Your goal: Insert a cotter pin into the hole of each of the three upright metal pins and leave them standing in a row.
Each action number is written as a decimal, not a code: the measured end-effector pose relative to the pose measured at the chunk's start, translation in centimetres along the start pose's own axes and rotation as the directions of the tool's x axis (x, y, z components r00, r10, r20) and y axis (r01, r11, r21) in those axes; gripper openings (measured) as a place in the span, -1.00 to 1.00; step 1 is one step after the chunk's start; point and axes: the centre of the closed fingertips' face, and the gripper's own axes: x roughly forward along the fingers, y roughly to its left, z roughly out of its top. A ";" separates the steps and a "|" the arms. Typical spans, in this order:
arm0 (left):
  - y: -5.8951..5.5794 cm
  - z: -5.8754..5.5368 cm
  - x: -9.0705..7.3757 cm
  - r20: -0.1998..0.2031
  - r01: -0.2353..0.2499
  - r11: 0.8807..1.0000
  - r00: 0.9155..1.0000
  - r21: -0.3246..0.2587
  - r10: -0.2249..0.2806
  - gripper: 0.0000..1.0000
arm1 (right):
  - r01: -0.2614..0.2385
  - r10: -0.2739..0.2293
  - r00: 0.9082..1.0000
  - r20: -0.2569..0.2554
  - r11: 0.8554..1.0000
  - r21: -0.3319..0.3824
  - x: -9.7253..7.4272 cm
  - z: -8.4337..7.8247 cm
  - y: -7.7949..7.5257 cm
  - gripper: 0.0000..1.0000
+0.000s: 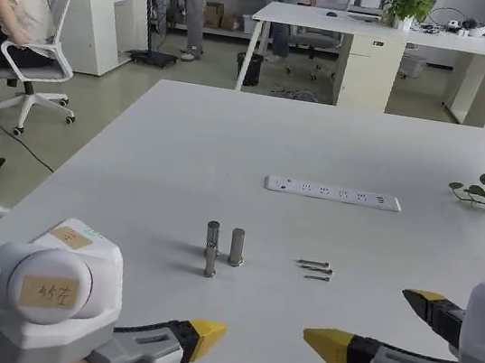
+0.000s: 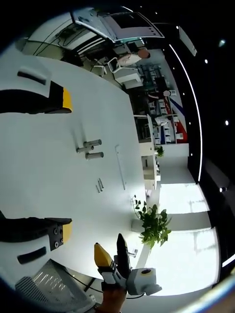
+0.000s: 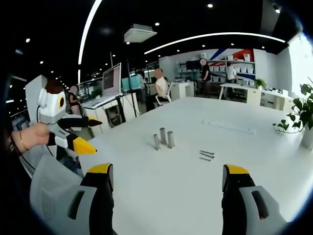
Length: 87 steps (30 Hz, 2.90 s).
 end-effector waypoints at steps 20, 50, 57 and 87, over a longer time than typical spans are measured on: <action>-0.1 -0.4 0.6 -0.007 0.012 1.000 1.000 0.002 -0.012 0.68 | -0.002 0.002 1.000 0.007 1.000 -0.001 0.2 -0.1 -0.3 0.78; 2.4 -0.3 6.8 -0.010 0.037 0.998 0.999 0.044 -0.037 0.10 | -0.060 0.058 0.997 0.041 0.998 0.031 1.2 0.2 -0.4 0.49; 3.1 -0.2 9.6 -0.012 0.054 0.996 0.999 0.069 -0.053 -0.10 | -0.066 0.065 0.997 0.029 0.998 0.022 2.0 0.0 -0.4 0.46; 5.1 -2.7 17.7 -0.072 0.119 0.986 0.991 0.115 -0.111 -0.54 | -0.155 0.156 0.988 -0.019 0.987 0.028 5.1 -1.2 0.3 0.42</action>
